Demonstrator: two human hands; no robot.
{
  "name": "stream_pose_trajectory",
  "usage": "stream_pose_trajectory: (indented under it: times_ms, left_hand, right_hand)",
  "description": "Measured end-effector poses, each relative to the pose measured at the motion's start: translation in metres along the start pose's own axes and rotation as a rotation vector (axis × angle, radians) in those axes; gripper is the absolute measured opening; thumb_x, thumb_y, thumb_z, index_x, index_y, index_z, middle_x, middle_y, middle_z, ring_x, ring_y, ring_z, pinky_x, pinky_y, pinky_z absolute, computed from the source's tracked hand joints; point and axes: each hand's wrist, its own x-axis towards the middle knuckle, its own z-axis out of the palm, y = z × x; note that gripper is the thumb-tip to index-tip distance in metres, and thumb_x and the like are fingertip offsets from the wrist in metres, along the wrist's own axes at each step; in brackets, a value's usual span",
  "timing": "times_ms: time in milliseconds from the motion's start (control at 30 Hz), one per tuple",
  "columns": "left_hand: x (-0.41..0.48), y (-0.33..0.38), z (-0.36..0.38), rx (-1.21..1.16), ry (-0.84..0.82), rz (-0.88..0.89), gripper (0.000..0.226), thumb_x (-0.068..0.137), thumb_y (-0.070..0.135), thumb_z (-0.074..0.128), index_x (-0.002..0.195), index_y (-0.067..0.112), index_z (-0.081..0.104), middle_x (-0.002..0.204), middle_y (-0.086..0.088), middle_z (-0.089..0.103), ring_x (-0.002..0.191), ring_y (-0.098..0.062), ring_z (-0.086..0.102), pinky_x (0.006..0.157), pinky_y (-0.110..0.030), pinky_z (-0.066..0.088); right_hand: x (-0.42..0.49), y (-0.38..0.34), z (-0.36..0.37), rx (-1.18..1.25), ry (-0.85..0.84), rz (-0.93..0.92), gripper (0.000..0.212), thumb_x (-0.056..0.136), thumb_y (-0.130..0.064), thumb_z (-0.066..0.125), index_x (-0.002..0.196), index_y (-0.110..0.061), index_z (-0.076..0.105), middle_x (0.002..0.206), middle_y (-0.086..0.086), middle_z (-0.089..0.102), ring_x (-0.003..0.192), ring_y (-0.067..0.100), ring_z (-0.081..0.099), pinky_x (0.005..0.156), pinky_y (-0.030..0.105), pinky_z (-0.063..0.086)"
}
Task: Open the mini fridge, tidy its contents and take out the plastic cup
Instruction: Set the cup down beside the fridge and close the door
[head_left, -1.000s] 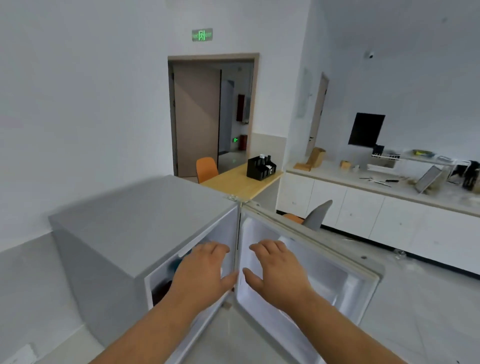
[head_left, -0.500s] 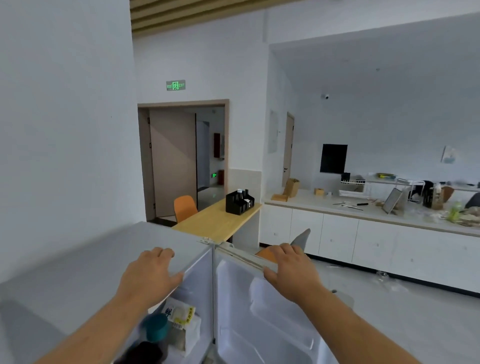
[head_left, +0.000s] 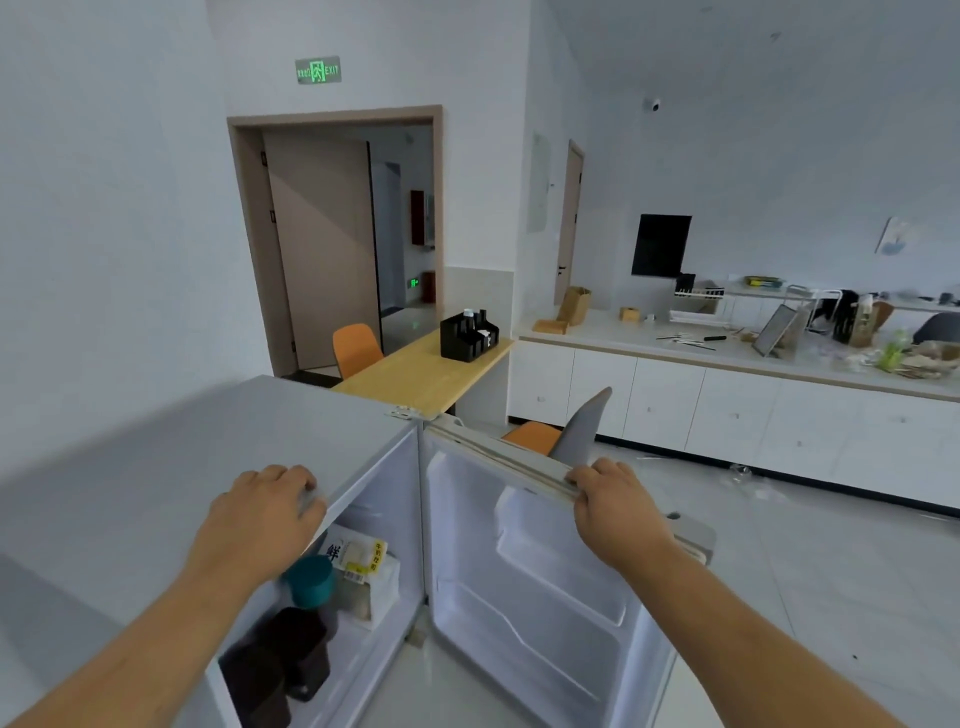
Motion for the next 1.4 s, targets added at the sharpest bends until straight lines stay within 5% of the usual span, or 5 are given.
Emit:
stream_pose_trajectory:
  times_ms: [167,367,867,1133,1400]
  left_hand:
    - [0.0,-0.002,0.001,-0.014,-0.004,-0.006,0.03,0.099,0.043,0.048,0.116,0.025,0.065,0.113,-0.001,0.07,0.096,-0.022,0.058,0.077,-0.043,0.055]
    - [-0.002,-0.002,0.001,-0.041,-0.018,-0.015,0.03,0.098,0.042,0.046,0.115,0.024,0.064,0.114,-0.001,0.069,0.098,-0.023,0.056,0.079,-0.043,0.054]
    - [-0.003,-0.009,-0.009,-0.234,-0.105,-0.029,0.037,0.086,0.048,0.052,0.115,0.031,0.069,0.12,0.006,0.068,0.106,-0.02,0.055,0.089,-0.041,0.05]
    - [0.0,-0.013,-0.004,-0.267,-0.094,-0.031,0.039,0.082,0.052,0.055,0.114,0.034,0.07,0.122,0.009,0.068,0.111,-0.02,0.054,0.094,-0.042,0.047]
    - [0.001,-0.013,-0.005,-0.296,-0.078,-0.032,0.038,0.083,0.051,0.056,0.114,0.034,0.071,0.122,0.011,0.069,0.113,-0.019,0.055,0.097,-0.04,0.045]
  right_hand:
    - [-0.019,-0.032,-0.008,-0.025,-0.079,-0.017,0.036,0.097,-0.016,0.043,0.125,-0.022,0.064,0.11,0.002,0.058,0.107,0.02,0.049,0.084,0.031,0.047]
    - [-0.048,-0.084,-0.022,0.068,-0.118,-0.129,0.03,0.091,-0.034,0.043,0.092,-0.022,0.07,0.083,-0.002,0.059,0.087,0.017,0.052,0.072,0.039,0.053]
    - [-0.05,-0.174,0.022,0.237,-0.091,-0.406,0.052,0.097,-0.059,0.028,0.114,-0.031,0.068,0.094,-0.016,0.06,0.089,0.004,0.054,0.071,0.015,0.039]
    - [-0.041,-0.213,0.041,0.26,-0.071,-0.466,0.038,0.106,-0.041,0.038,0.131,-0.026,0.063,0.099,-0.012,0.057,0.099,0.008,0.049,0.086,0.022,0.04]
    - [-0.028,-0.238,0.051,0.25,-0.11,-0.477,0.028,0.103,-0.028,0.04,0.117,-0.022,0.064,0.092,-0.007,0.053,0.093,0.011,0.047,0.079,0.025,0.042]
